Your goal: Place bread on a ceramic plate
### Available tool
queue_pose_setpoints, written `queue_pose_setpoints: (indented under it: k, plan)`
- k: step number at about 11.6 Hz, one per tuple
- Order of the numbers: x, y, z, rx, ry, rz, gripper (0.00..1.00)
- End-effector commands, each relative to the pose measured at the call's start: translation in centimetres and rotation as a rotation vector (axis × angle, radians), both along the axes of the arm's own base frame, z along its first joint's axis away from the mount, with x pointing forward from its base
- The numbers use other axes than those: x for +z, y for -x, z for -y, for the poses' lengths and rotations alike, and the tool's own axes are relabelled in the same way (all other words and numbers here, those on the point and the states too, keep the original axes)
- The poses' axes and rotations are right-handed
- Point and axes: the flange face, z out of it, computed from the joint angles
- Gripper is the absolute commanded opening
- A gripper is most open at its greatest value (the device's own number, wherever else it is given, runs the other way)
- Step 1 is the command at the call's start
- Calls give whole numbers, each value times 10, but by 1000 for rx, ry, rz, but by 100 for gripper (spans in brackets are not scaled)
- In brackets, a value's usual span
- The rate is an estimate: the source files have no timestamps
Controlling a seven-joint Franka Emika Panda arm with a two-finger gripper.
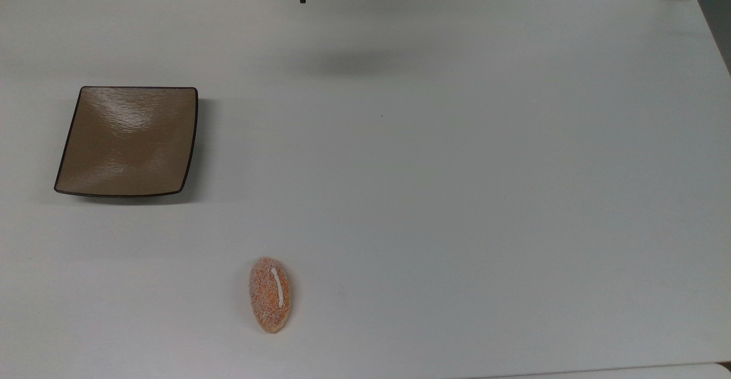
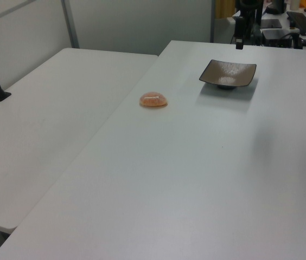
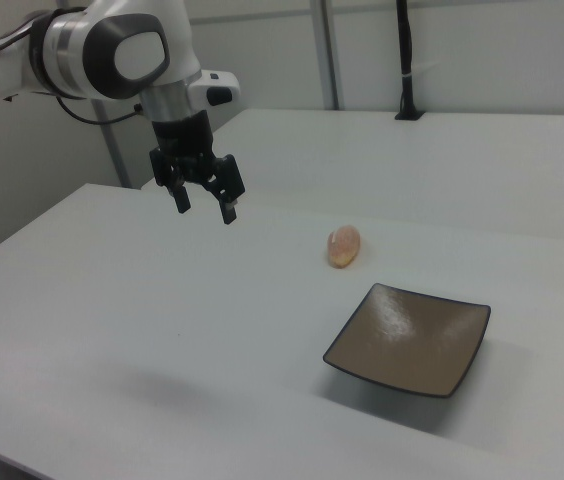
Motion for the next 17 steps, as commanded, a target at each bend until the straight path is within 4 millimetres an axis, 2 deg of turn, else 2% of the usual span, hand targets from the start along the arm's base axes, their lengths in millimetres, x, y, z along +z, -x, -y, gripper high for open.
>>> queue_pose_setpoints:
  k: [1, 9, 10, 11, 14, 15, 16, 17]
  plan:
    - [-7, 0, -2, 12, -14, 26, 100]
    - [-14, -11, -3, 4, -15, 56, 100]
    - [-13, -20, -5, 2, -15, 85, 100]
    - [-21, -30, -17, 23, -13, 89, 100]
    - [-42, -64, -25, 38, -4, 190, 100]
    - [-58, -77, -35, 59, 3, 220, 100]
    - [-62, -94, -37, 59, 6, 257, 100]
    - [-75, -110, -37, 61, 14, 257, 100]
